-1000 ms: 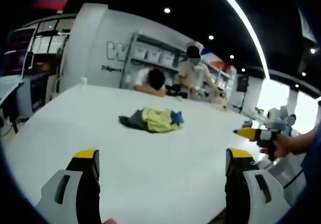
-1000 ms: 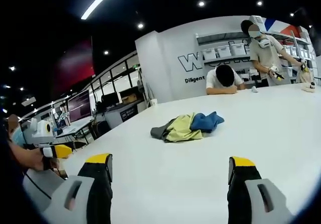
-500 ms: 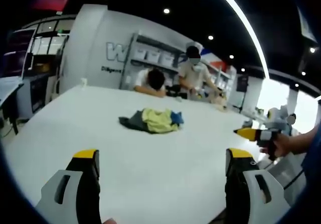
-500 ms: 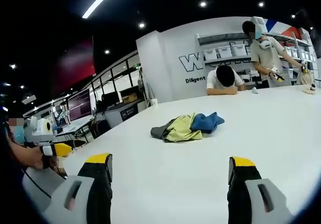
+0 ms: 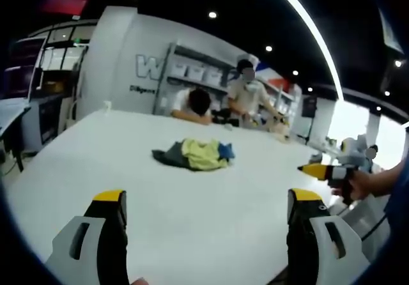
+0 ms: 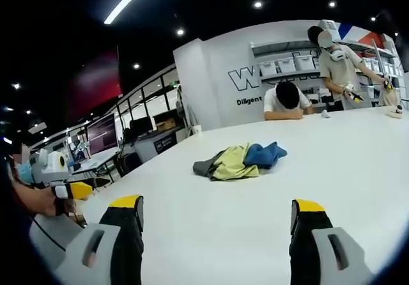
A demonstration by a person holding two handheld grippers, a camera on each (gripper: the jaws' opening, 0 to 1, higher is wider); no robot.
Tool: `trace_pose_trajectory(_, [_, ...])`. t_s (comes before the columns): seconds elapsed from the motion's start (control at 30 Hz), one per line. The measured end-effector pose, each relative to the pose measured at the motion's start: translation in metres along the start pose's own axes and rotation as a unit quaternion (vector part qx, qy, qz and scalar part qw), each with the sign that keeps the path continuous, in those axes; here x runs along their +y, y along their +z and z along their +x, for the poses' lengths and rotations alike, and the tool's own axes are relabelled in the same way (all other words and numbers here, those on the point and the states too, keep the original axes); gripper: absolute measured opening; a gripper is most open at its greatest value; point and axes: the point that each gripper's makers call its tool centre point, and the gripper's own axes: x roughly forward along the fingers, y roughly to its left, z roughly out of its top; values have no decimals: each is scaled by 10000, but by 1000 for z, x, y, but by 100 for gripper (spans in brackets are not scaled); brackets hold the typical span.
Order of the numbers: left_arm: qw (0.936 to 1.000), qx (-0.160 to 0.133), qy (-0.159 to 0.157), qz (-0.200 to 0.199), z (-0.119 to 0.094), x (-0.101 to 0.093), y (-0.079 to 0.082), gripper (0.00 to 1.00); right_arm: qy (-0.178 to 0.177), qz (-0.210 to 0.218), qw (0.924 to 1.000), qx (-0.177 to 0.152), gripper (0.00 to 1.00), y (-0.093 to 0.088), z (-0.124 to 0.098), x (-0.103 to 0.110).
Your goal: Fold the garment on the visible template until the final outline fits inside the template.
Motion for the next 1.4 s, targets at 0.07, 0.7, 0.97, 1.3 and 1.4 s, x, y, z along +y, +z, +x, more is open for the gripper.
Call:
trace_pose_trajectory(0.07, [10000,-26,-8,-6,0,-1,2,99,-2,28,10000,-38,96,3,0,0])
trace_pose_trajectory(0.7, [9998,34,210,-15,0,4,3,99,492,-239,9985,4,81,50,69,-28])
trace_pose_trajectory(0.97, [9992,-8,371,-151,-3,26,-3,99,659,-535,9964,19,77,85,127,-41])
trace_pose_trajectory(1.3, [9991,148,391,-69,0,14,-3,99,909,-652,9934,269,51,117,195,-65])
trace_pose_trajectory(1.4, [9990,188,398,-85,0,14,-4,99,849,-687,9928,486,44,118,225,-85])
